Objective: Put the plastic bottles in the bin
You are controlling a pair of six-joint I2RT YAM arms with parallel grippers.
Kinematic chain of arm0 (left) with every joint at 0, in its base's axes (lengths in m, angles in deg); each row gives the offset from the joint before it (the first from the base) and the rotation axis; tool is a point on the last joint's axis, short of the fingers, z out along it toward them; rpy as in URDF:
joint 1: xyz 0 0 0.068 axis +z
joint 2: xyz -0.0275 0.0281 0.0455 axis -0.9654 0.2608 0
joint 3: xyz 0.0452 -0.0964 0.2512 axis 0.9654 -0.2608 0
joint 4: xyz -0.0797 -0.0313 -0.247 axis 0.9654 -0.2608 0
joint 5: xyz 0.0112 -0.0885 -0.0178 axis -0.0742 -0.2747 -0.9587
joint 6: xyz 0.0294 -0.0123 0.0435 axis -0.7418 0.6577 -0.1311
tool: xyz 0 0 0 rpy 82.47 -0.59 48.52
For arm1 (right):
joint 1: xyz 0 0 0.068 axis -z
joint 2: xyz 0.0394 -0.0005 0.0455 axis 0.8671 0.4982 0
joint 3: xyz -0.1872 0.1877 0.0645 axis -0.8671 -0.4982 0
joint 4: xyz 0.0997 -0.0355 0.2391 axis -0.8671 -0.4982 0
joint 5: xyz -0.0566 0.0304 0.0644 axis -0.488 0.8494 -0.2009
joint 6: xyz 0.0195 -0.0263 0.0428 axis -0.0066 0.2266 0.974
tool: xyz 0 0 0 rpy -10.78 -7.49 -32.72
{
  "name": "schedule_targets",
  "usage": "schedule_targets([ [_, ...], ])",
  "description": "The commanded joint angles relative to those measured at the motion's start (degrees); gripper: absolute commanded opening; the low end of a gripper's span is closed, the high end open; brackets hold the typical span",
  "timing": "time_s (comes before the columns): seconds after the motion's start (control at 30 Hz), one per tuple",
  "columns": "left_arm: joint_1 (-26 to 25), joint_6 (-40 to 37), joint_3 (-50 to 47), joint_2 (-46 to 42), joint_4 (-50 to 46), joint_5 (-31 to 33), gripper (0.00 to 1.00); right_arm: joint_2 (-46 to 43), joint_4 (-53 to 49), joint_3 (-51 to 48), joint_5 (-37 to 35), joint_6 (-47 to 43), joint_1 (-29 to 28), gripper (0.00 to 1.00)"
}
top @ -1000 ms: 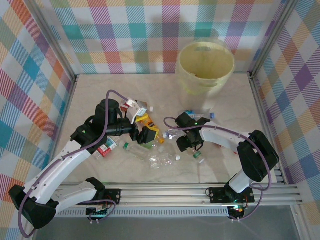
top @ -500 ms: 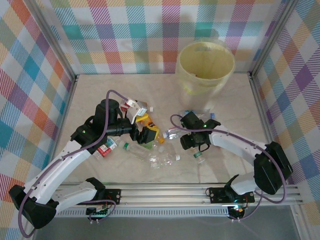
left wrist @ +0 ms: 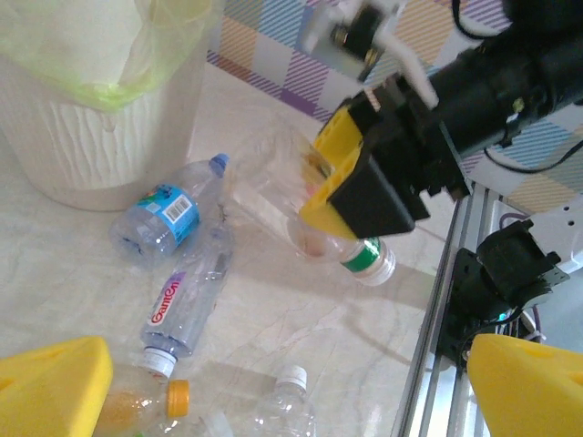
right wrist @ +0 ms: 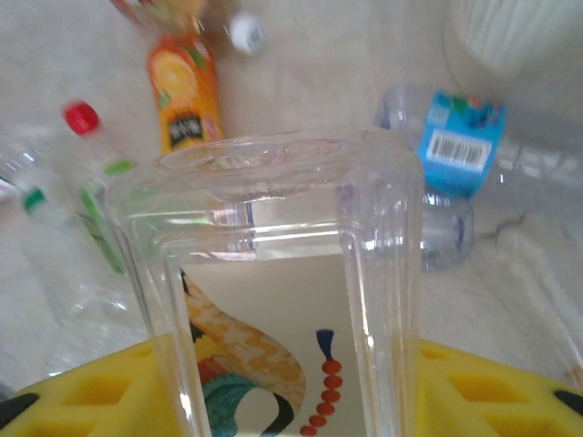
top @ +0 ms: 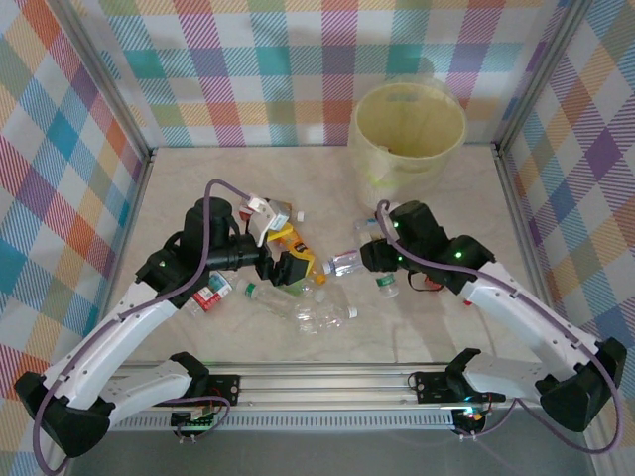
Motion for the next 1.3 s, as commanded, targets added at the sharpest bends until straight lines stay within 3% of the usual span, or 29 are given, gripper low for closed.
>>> schedule_targets([
  [0.0, -0.6, 0.1, -0.1, -1.5, 1.9, -0.2, 1.0, -0.5, 2.2, 5.4, 1.8, 0.0, 0.9, 0.53],
  [0.27, -0.6, 0.1, -0.1, -1.5, 1.8, 0.4, 1.0, 3.2, 5.3, 19.3, -0.9, -2.2, 4.8, 0.53],
  [0.6, -0.6, 0.1, 0.1, -0.8, 1.3, 0.7, 1.0, 11.4, 12.5, 31.0, -0.2, 1.2, 16.3, 0.52],
  [0.93, -0.6, 0.0, 0.4, -0.3, 0.9, 1.0, 1.0, 24.0, 11.3, 46.0, 1.9, 4.0, 25.4, 0.51],
  [1.27, -0.6, -0.1, 0.6, -0.3, 0.5, 1.0, 1.0, 34.4, 8.9, 53.0, -1.6, 4.9, 28.9, 0.49],
])
